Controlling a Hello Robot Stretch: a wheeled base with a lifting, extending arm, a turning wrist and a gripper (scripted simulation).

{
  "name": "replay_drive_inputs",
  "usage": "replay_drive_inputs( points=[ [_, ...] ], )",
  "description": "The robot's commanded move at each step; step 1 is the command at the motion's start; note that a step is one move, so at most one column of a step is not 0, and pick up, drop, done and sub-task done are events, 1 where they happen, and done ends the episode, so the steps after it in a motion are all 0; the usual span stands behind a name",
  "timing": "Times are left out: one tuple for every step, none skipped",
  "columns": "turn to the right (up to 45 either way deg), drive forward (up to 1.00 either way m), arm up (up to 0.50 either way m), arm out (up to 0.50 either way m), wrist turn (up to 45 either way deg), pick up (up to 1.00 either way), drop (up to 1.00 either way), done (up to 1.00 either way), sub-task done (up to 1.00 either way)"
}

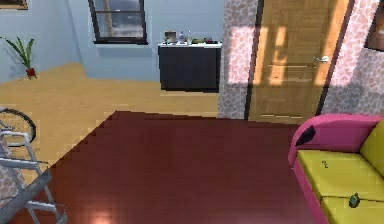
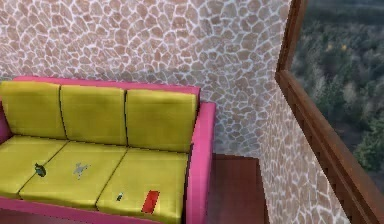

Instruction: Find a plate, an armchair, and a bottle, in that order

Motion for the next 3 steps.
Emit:
replay_drive_inputs(
  points=[
    [6.0,0.0,0.0,0.0,0.0,0.0,0.0,0.0,0.0],
    [3.0,0.0,0.0,0.0,0.0,0.0,0.0,0.0,0.0],
    [0.0,0.15,0.0,0.0,0.0,0.0,0.0,0.0,0.0]
  ],
)
